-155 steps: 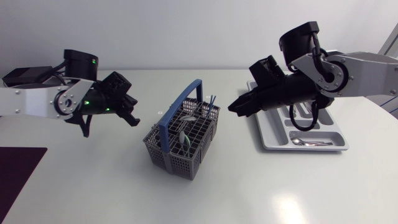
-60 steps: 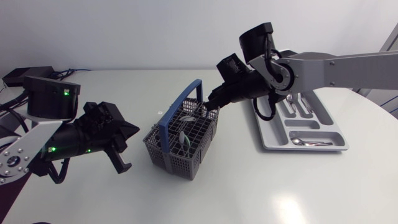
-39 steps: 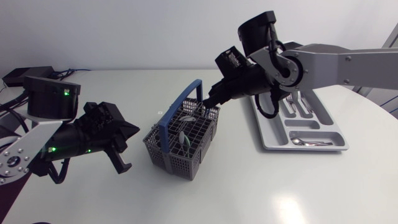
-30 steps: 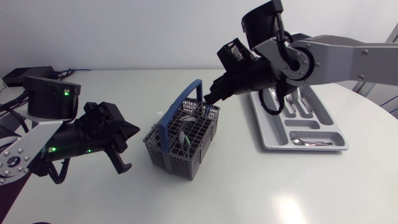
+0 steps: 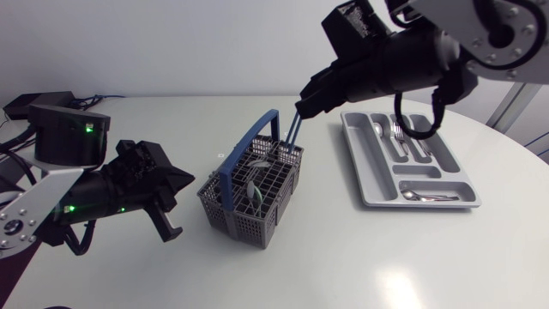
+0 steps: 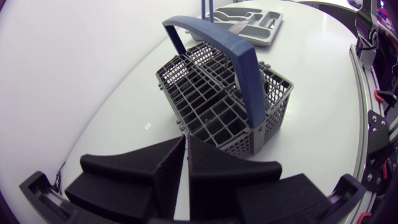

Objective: Unload the cutlery basket into the drawer organizer.

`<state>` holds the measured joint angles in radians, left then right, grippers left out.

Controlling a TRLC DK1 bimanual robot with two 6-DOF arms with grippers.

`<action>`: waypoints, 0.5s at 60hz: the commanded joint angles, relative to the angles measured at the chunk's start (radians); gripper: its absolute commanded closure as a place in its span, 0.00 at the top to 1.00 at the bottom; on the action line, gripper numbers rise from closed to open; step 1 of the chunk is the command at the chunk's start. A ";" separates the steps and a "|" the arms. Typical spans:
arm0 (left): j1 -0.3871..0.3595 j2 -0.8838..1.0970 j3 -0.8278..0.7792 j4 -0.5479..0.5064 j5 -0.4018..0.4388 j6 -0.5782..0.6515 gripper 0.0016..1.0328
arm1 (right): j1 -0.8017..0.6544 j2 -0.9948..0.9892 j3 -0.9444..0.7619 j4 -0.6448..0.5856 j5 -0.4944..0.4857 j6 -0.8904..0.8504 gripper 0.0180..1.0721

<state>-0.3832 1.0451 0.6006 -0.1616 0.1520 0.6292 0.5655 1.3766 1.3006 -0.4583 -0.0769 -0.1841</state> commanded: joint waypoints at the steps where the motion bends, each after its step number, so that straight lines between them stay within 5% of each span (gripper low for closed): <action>1: -0.016 -0.022 -0.019 -0.010 -0.006 0.009 0.21 | 0.007 -0.033 0.040 -0.046 0.008 0.005 0.07; 10: -0.028 -0.026 -0.016 -0.016 -0.012 0.009 0.21 | -0.041 -0.068 0.091 -0.168 -0.021 -0.009 0.06; 30: -0.043 -0.028 -0.013 -0.018 -0.012 0.009 0.21 | -0.386 0.042 0.266 -0.462 -0.199 -0.132 0.06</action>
<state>-0.4187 1.0309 0.6006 -0.1684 0.1478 0.6292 0.2359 1.3575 1.5253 -0.8696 -0.2523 -0.2607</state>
